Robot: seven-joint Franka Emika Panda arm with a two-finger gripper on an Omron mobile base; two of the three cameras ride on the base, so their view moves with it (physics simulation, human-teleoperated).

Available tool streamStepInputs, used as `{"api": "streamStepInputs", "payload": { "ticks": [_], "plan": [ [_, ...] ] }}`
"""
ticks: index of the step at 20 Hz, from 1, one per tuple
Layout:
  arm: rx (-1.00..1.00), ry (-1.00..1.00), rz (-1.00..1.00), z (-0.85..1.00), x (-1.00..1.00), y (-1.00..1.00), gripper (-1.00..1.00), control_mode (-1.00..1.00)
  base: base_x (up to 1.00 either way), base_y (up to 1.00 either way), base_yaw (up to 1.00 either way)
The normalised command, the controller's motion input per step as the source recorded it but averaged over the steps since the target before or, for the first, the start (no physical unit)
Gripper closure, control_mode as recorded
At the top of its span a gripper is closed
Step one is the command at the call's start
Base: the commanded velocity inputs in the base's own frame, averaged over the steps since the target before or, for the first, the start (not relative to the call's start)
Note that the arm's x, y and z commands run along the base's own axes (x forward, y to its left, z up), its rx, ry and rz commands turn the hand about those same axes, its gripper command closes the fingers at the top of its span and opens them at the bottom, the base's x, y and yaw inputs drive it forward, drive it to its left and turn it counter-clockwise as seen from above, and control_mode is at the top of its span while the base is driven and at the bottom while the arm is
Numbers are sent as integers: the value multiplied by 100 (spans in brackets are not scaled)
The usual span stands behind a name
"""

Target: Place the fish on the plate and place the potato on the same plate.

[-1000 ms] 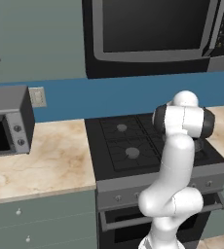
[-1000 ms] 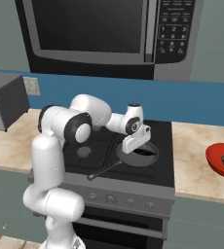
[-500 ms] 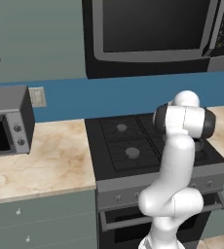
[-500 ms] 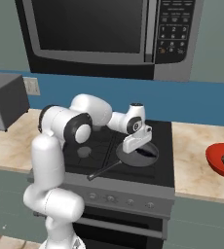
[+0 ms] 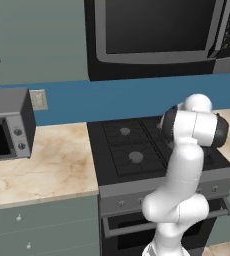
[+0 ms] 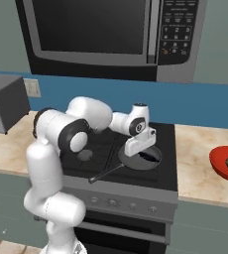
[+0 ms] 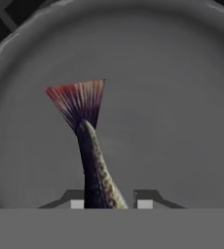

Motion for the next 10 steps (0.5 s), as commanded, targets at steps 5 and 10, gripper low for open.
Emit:
{"api": "streamStepInputs", "payload": {
  "ticks": [5,10],
  "plan": [
    [-1,-2,-2,42,-84,0,100,-100,0,0,0],
    [-2,-8,-3,29,-94,0,100,-100,0,0,0]
  ]
}}
